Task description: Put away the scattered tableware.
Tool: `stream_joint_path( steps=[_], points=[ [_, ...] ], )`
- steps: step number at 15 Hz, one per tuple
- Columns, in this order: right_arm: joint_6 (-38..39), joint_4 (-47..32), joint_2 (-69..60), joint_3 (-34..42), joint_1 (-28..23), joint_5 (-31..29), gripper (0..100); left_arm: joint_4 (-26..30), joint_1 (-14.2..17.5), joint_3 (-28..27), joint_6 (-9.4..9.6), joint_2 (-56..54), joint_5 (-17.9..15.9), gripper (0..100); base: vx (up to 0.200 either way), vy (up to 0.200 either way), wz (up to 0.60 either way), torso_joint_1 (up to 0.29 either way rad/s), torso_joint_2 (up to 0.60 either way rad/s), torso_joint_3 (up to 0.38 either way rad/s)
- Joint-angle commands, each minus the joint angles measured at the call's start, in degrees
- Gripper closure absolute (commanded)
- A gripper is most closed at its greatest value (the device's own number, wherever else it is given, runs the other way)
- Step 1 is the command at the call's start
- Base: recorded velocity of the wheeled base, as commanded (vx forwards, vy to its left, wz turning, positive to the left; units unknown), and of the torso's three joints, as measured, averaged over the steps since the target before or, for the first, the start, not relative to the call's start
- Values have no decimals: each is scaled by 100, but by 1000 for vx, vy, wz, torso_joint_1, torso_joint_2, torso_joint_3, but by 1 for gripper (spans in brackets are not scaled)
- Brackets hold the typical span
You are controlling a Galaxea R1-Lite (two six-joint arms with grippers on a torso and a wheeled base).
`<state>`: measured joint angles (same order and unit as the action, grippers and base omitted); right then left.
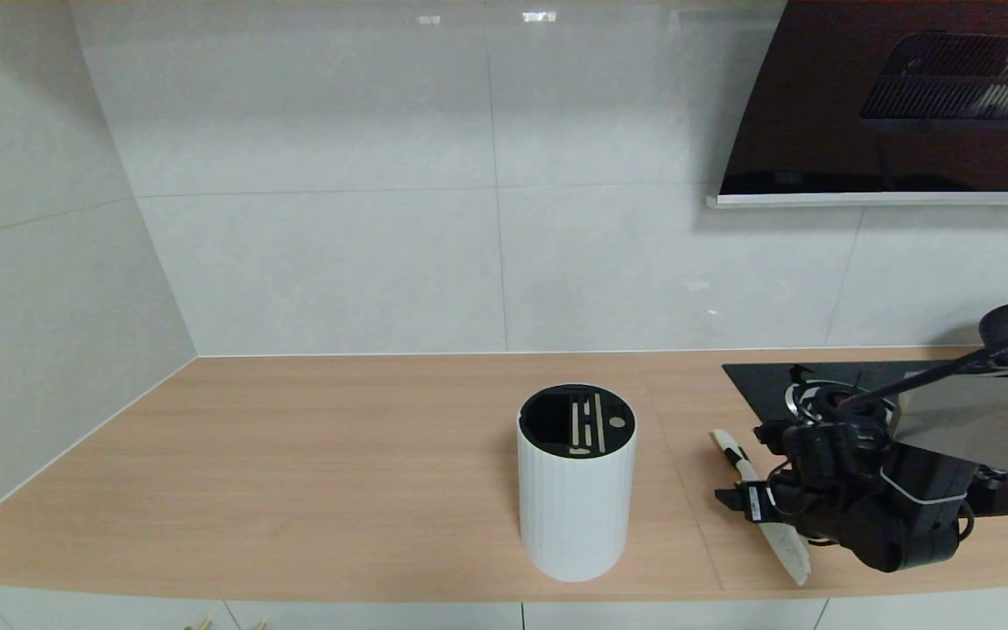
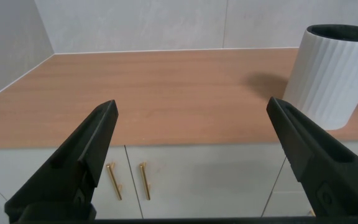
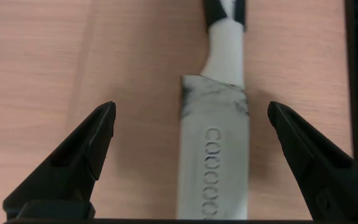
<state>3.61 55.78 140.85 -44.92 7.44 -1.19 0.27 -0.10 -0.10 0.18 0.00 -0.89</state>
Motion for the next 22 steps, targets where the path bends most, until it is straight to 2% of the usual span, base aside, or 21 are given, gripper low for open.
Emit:
stream_joint_path(
  steps=[1,7,8,19,22],
  points=[
    [17,3,65,-43,-5,-21,0,0,1,1,-1,0,1,0,0,0,0,0,0,0],
    [17,-6,109,-104,-41,-179,0,0,1,1,-1,0,1,0,0,0,0,0,0,0],
    [17,3,118,-104,-41,-179,100,0,1,1,-1,0,1,0,0,0,0,0,0,0],
    [8,3,180,-113,-23,-188,100,0,1,1,-1,0,1,0,0,0,0,0,0,0],
    [52,3,-330,45,-23,-197,100,0,1,1,-1,0,1,0,0,0,0,0,0,0]
  ],
)
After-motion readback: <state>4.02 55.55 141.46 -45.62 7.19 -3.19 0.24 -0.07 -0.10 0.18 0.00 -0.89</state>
